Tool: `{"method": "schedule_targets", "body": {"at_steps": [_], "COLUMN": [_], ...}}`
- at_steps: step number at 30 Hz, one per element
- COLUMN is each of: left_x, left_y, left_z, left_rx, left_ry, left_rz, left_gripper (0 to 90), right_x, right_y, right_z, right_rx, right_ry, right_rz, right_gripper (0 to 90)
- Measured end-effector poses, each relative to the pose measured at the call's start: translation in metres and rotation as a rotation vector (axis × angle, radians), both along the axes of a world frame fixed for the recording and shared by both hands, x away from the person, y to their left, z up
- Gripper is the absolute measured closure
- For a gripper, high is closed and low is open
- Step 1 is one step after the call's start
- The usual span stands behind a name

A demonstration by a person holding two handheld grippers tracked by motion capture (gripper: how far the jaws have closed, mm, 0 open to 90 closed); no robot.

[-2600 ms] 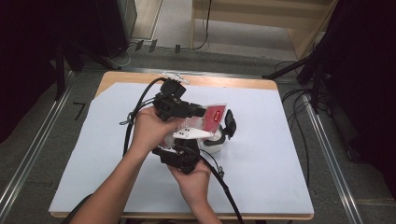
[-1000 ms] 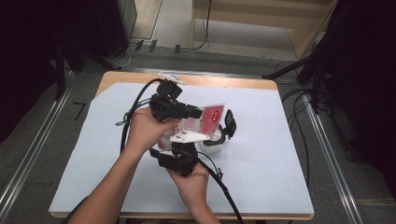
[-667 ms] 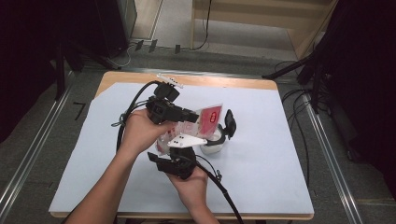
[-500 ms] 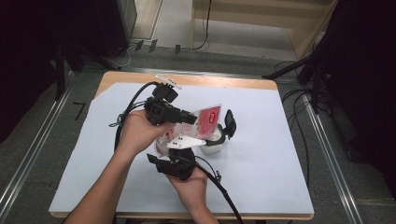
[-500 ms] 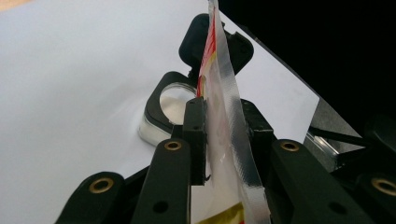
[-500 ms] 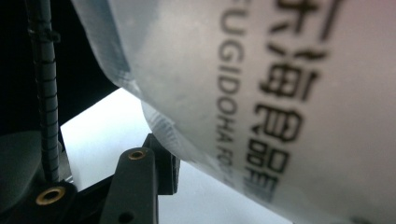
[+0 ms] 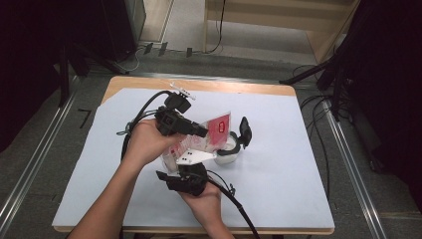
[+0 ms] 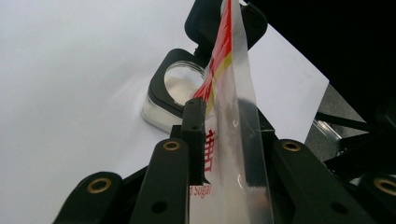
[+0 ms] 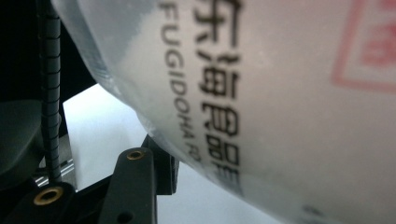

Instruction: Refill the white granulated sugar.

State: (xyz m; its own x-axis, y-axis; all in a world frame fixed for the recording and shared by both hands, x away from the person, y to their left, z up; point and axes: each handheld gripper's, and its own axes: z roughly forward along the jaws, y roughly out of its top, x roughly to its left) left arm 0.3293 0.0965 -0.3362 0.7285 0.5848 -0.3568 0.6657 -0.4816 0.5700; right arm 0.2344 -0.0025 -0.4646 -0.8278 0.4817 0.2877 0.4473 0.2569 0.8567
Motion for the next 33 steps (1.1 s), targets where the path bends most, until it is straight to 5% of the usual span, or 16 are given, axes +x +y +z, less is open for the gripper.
{"method": "schedule_targets", "body": {"at_steps": [16,33], "left_x": [0.003,-0.007], "left_y": [-0.008,0.018], "left_z": [-0.016,0.002], "left_rx": [0.05,-0.056], "left_ry": [0.031,-0.005], "left_rz": [-0.036,-0.014], "left_gripper": [79.1,84.7], "right_x": [-0.001,0.002], "right_y": [-0.001,-0.008], "right_z": [-0.019,-0.017], "right_rx": [-0.061,-0.054], "right_ry": [0.008,-0.01], "right_rz": [0.044,0.009], "right_gripper": [57.6,57.0]}}
